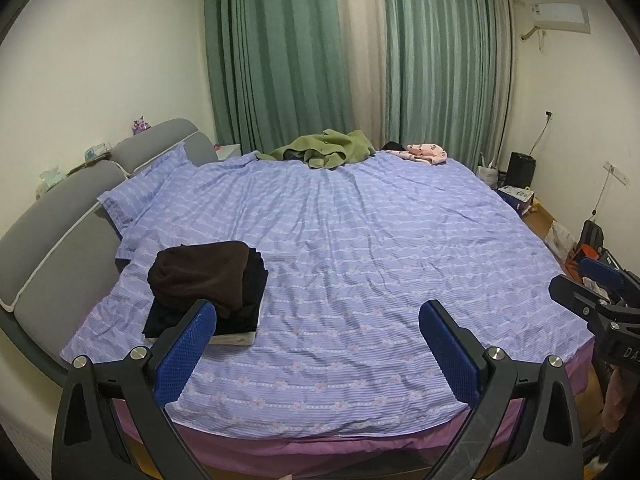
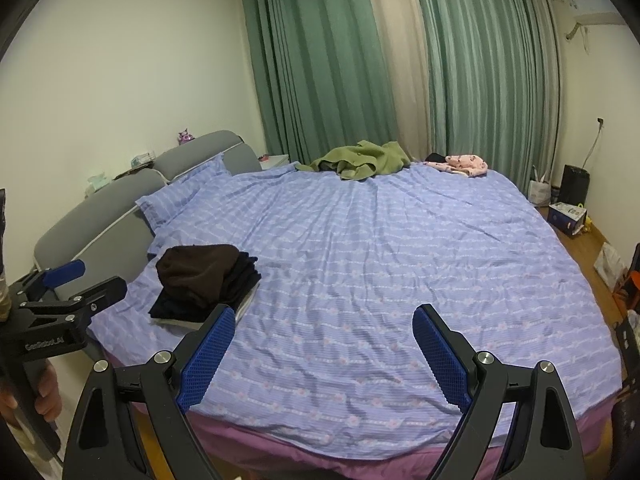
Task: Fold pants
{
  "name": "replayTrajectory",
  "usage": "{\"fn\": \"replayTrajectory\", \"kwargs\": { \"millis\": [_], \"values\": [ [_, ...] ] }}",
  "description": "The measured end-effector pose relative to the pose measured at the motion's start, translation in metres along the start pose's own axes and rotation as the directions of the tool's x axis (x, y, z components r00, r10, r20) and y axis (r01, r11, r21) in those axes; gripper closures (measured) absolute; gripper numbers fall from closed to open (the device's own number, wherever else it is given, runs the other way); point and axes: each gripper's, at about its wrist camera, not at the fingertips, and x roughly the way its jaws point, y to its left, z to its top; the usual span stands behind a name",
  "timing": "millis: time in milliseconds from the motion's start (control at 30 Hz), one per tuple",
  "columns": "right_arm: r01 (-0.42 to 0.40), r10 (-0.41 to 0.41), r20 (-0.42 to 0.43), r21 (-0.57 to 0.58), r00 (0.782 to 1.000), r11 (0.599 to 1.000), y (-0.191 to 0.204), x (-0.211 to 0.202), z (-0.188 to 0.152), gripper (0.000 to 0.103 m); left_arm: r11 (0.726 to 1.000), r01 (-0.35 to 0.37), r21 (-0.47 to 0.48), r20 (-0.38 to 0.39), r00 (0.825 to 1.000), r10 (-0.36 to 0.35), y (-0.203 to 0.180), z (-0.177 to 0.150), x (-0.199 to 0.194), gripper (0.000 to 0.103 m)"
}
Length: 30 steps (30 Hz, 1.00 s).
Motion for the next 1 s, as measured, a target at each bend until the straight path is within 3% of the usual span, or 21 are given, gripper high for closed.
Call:
{"fn": "replayTrajectory", "kwargs": {
  "millis": [1000],
  "values": [
    [0.000, 0.000, 0.003, 0.010, 1.000, 1.000, 0.004, -0.003, 0.001, 0.012, 0.999, 0.022, 0.029, 0.034, 0.999, -0.023, 0.002, 0.001, -0.015, 0.000]
  ]
}}
